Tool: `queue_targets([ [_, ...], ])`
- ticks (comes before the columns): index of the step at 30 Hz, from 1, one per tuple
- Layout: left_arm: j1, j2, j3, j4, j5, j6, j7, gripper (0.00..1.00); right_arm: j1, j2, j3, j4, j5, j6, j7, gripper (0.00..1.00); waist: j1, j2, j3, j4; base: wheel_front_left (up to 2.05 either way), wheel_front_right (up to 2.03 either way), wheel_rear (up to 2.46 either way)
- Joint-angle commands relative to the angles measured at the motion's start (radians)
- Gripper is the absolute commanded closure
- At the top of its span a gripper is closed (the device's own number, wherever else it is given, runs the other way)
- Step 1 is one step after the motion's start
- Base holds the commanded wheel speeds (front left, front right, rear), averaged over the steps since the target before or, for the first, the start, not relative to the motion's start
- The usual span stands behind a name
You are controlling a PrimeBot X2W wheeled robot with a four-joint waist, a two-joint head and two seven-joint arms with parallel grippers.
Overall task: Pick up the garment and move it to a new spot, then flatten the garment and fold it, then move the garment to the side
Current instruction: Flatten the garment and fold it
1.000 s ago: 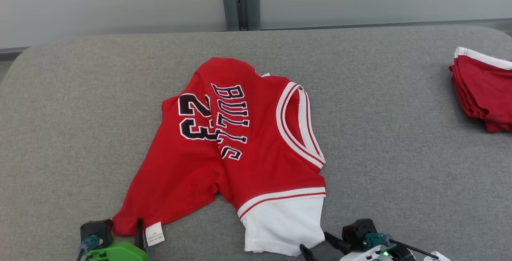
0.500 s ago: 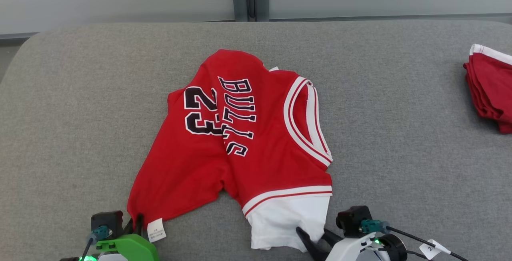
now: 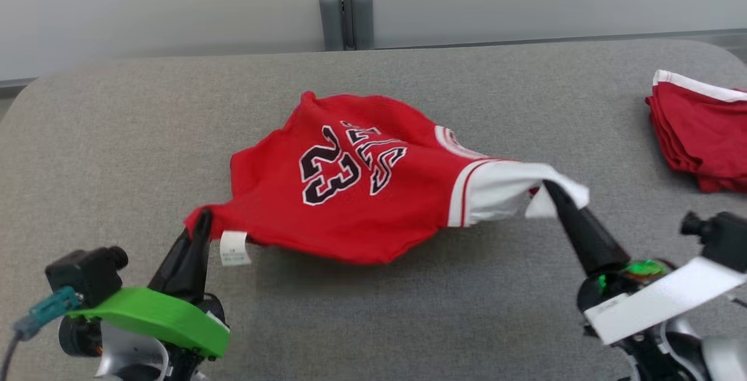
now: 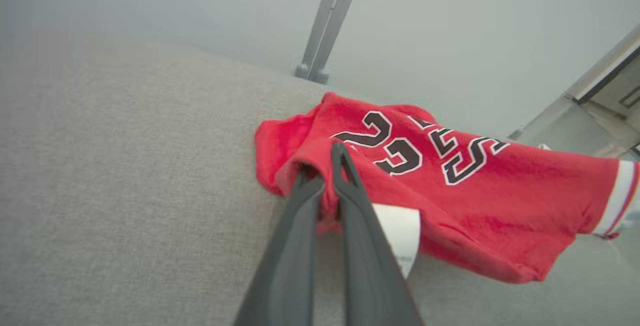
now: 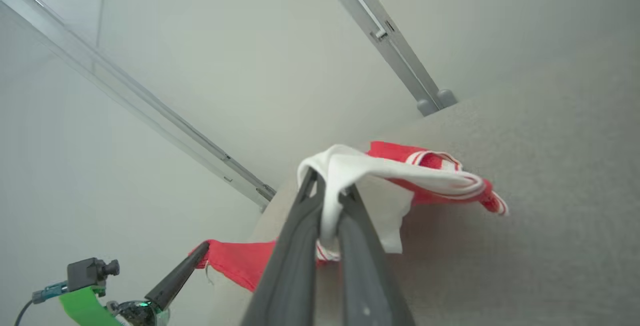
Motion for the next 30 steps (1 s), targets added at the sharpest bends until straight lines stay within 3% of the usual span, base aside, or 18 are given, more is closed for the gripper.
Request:
queue_targets([
  [1,-0.004,-0.004,-0.008,-0.106,-0.041,0.002,0.045,1.00,-0.018,-0.003,-0.043,-0.079,0.037,0.001,0.021,1.00,0.0000,0.0000,-0.005,-0.021,0.00,0.00,0.00],
  [7,-0.148,0.024,-0.011,-0.469,-0.156,0.045,0.241,1.00,-0.178,-0.001,-0.219,-0.334,0.123,0.001,0.156,1.00,0.0000,0.0000,0.041,-0.059,0.00,0.00,0.00],
  [12,-0.392,0.064,-0.003,-0.507,-0.193,0.096,0.381,1.00,-0.410,-0.017,-0.337,-0.369,0.097,0.001,0.292,1.00,0.0000,0.0000,0.131,-0.074,0.00,0.00,0.00],
  [16,-0.634,0.089,-0.003,-0.371,-0.179,0.129,0.450,1.00,-0.644,-0.007,-0.389,-0.250,0.036,0.001,0.387,1.00,0.0000,0.0000,0.238,-0.074,0.00,0.00,0.00],
  [20,-0.869,0.113,-0.011,-0.141,-0.112,0.120,0.426,1.00,-0.891,0.013,-0.397,-0.062,-0.083,0.001,0.414,1.00,0.0000,0.0000,0.347,-0.066,0.00,0.00,0.00],
  [24,-1.086,0.129,-0.001,0.125,-0.029,0.110,0.302,1.00,-1.135,0.024,-0.363,0.163,-0.219,0.001,0.337,1.00,0.0000,0.0000,0.403,-0.068,0.00,0.00,0.00],
  [30,-1.286,0.116,0.021,0.503,0.058,0.084,-0.025,1.00,-1.366,0.031,-0.332,0.511,-0.327,0.000,0.089,1.00,0.0000,0.0000,0.374,-0.069,0.00,0.00,0.00],
])
